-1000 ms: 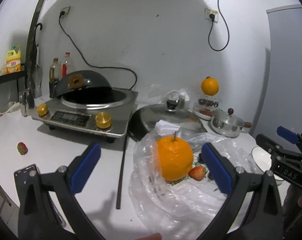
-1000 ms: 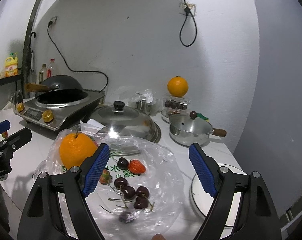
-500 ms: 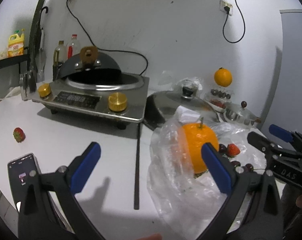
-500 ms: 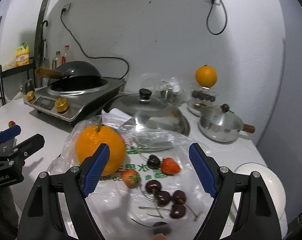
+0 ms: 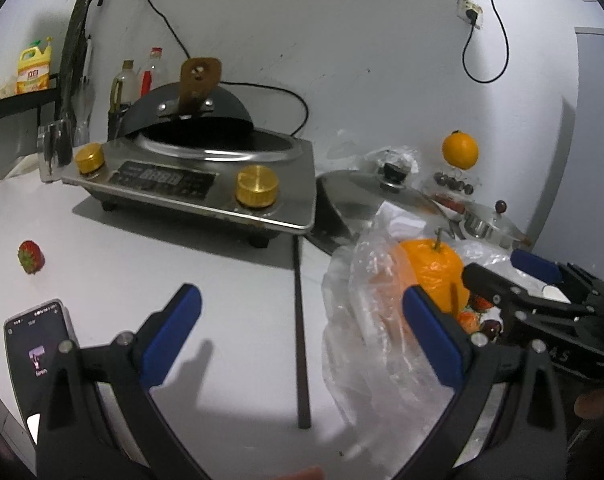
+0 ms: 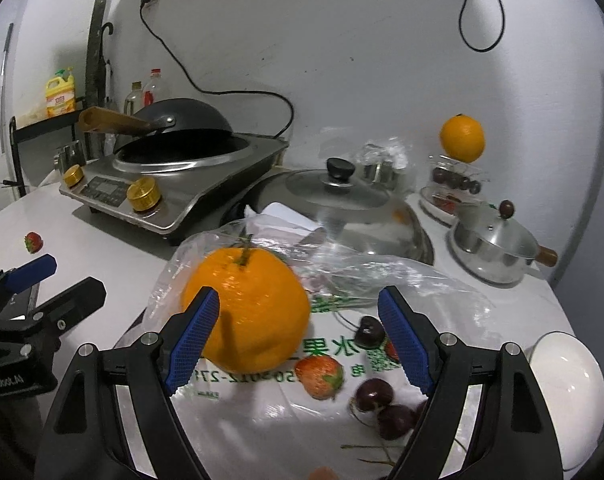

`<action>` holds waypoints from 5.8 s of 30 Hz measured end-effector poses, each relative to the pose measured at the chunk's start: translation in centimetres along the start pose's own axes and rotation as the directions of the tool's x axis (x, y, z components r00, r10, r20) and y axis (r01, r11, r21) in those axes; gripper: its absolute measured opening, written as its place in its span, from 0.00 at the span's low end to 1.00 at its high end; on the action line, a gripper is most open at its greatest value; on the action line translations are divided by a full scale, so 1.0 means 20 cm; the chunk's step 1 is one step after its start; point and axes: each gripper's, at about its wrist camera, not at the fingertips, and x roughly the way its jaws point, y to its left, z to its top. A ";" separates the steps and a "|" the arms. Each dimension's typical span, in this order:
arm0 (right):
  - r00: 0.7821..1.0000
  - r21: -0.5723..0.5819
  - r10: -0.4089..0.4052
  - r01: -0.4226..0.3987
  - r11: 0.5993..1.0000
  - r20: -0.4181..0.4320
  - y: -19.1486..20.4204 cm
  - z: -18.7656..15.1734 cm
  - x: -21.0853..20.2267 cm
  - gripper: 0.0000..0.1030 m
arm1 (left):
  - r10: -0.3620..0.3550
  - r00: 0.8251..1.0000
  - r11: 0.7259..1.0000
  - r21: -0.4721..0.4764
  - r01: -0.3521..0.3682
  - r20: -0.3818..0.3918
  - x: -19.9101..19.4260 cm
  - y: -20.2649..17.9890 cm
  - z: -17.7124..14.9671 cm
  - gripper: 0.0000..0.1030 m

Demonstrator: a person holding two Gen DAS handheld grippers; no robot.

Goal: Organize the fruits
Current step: 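Reach the right gripper to the large orange in the bag, then close the right gripper on the orange and lift it from the bag, then carry the orange with the right gripper onto the white plate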

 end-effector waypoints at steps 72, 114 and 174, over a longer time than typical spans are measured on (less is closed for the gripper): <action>0.976 0.069 0.161 -0.152 0.986 -0.149 0.08 0.04 0.37 0.95 | 0.009 1.000 1.000 -0.021 -0.010 -0.029 0.02 0.08 0.02 0.98; 0.990 0.142 0.126 -0.135 0.981 0.067 -0.47 0.06 -0.32 0.90 | -0.022 1.000 0.991 0.130 0.020 0.016 -0.23 -0.50 0.07 0.98; 0.984 0.315 -0.087 0.133 0.940 -0.154 -1.45 -0.32 -0.17 0.90 | -0.016 0.993 0.965 0.258 0.047 -0.120 0.17 -1.12 -0.03 0.98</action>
